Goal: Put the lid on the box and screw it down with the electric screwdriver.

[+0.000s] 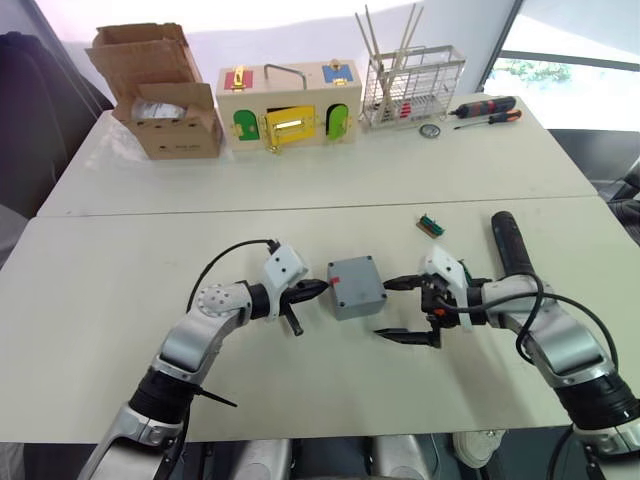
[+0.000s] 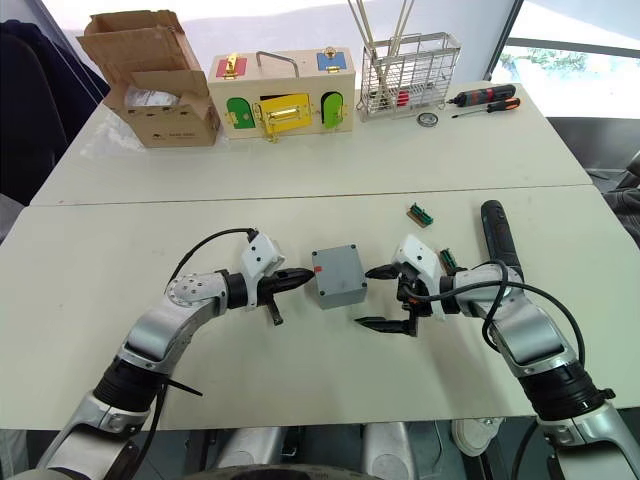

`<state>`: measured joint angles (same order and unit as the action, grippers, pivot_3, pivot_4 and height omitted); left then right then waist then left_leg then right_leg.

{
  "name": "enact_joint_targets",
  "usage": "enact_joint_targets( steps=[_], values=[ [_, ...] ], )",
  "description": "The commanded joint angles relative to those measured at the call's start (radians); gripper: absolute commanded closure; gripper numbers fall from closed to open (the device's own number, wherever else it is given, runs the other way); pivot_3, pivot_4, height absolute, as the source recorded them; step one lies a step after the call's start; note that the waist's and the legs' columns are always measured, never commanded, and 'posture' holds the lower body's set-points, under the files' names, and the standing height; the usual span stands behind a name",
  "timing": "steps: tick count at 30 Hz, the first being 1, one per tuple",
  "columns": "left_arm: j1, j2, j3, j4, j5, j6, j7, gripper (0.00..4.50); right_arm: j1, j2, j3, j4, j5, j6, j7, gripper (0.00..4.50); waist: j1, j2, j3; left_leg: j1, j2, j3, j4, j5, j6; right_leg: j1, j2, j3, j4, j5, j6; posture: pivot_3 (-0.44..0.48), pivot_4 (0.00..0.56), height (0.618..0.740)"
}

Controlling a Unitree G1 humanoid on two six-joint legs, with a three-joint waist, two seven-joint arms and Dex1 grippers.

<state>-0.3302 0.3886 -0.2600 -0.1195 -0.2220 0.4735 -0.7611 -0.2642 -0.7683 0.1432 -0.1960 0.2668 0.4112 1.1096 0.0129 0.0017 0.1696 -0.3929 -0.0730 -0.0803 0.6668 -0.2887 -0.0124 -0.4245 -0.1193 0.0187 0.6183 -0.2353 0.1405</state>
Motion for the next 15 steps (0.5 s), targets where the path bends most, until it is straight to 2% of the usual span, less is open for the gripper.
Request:
enact_joint_targets(
  steps=[1, 15],
  values=[
    [-0.019, -0.007, 0.005, -0.001, 0.006, -0.027, -0.002, 4.50, 0.007, -0.005, -0.028, -0.072, 0.037, 0.029, -0.009, 0.01, 0.000, 0.000, 0.000, 0.000, 0.000, 0.000, 0.000, 0.000, 0.000, 0.000, 0.000, 0.000, 0.000, 0.000, 0.000, 0.000, 0.150, 0.734],
    [-0.046, -0.054, -0.004, 0.052, 0.037, -0.067, 0.023, 4.50, 0.037, -0.001, -0.021, -0.119, 0.050, 0.062, -0.031, 0.01, 0.001, 0.000, 0.000, 0.000, 0.000, 0.000, 0.000, 0.000, 0.000, 0.000, 0.000, 0.000, 0.000, 0.000, 0.000, 0.000, 0.150, 0.734]
  ],
)
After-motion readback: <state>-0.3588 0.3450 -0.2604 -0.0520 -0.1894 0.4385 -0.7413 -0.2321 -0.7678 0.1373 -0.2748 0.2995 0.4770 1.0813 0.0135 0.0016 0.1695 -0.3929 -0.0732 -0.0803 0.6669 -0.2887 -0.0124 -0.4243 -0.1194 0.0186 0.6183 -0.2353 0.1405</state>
